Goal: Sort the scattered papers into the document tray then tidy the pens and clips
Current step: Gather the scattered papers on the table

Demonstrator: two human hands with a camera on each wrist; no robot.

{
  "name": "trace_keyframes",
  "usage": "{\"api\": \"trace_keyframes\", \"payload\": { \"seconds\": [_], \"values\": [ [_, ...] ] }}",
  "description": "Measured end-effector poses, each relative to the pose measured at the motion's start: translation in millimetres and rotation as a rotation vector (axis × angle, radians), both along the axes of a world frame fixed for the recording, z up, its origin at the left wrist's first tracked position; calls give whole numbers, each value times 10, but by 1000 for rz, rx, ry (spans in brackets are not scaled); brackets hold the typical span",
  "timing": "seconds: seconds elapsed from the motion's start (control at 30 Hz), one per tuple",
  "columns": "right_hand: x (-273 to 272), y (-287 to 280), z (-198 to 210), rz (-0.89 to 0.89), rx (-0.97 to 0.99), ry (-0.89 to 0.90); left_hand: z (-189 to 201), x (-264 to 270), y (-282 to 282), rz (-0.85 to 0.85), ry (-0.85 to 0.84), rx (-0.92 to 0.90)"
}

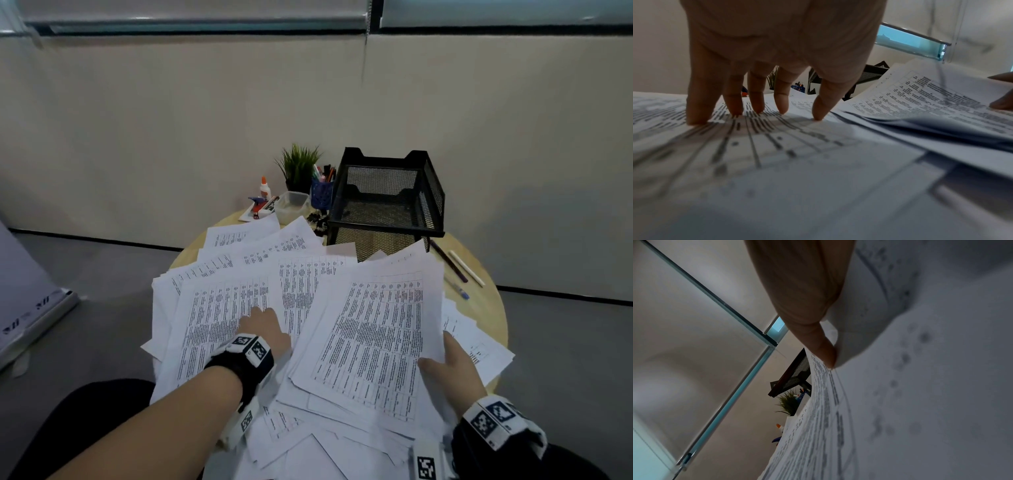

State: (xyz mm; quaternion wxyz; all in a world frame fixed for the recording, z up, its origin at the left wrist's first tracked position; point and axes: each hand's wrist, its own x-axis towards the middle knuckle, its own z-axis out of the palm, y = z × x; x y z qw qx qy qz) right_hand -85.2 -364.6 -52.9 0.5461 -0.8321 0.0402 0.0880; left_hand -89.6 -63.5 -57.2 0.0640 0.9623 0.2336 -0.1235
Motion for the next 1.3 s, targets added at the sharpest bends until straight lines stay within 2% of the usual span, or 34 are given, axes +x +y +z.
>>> {"api": "trace_keyframes", "payload": {
  "seconds": [0.17, 0.33, 0.47, 0.57, 0.67, 0.83, 1.03, 1.17, 1.3],
  "values": [
    [-2, -37, 7, 5, 14, 3, 27, 72, -26, 18, 39, 56],
    [1, -15, -8, 27, -32, 19, 61, 146, 4, 56, 19, 35],
    [6, 6, -21, 49, -48, 42, 174, 198, -32, -44, 33, -9],
    [15, 4, -31, 63, -64, 43, 236, 212, -120, -142, 125, 11],
    [14, 18, -30, 62, -58, 39, 265, 204, -144, -160, 128, -5],
    [34, 105, -73, 81, -105, 36, 403, 235, -366, -124, -80, -187],
    [48, 212, -93, 124, -159, 34, 353, 241, -911, -103, -194, -613],
    [62, 243, -133, 85, -90, 21, 321, 154, -1186, -184, -201, -589],
    [48, 293, -96, 1, 54, 7, 268, 84, -1352, -216, -223, -694]
  ]
}}
